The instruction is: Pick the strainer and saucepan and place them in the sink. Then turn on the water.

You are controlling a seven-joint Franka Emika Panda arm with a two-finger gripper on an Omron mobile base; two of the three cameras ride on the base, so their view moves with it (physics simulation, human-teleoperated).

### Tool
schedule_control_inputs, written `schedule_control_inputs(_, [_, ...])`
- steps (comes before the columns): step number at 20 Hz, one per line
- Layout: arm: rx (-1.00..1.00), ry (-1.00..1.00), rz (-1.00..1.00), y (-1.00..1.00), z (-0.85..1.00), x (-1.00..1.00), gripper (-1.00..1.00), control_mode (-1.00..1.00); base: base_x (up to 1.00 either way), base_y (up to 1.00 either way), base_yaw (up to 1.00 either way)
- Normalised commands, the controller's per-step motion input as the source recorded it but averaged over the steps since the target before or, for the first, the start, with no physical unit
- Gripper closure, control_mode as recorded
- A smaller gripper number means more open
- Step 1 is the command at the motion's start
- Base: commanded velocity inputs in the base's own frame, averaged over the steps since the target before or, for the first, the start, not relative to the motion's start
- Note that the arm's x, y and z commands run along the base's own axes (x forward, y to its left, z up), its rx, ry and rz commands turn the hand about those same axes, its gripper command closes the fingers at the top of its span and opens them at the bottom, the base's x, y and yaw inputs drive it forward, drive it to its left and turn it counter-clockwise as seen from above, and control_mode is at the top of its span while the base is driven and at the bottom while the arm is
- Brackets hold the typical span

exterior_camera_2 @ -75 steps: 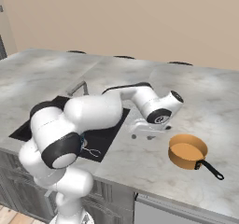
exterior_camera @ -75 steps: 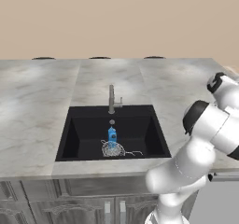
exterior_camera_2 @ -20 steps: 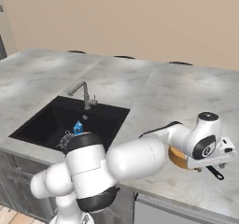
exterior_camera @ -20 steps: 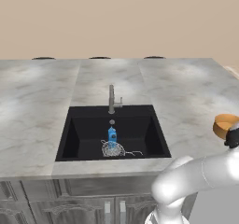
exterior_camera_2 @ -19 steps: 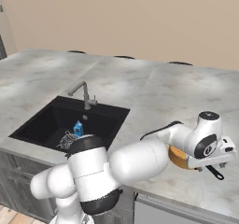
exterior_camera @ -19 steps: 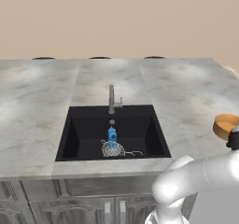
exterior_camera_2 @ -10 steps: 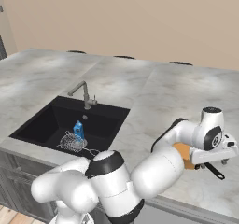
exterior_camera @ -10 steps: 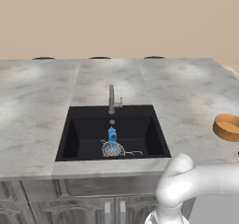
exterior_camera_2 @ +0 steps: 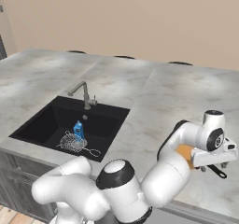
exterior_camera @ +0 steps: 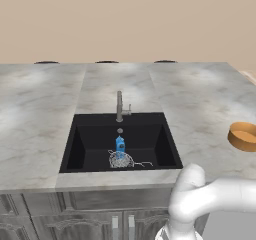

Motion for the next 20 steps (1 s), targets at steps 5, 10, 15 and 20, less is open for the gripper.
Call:
schedule_control_inputs(5, [0.00, 0.01, 0.02, 0.03, -0.32, -0.07, 1.00, -1.00, 0.00, 0.00, 0.00])
schedule_control_inputs(10, [0.03, -0.02, 0.04, 0.02, -0.01, -0.06, 1.00, -1.00, 0.00, 0.00, 0.00])
schedule_control_inputs(15, [0.01, -0.21, 0.14, 0.19, 0.22, -0.26, 1.00, -1.00, 0.00, 0.00, 0.00])
schedule_control_inputs(20, [-0.02, -0.16, 0.18, 0.51, 0.52, -0.11, 1.00, -1.00, 0.00, 0.00, 0.00])
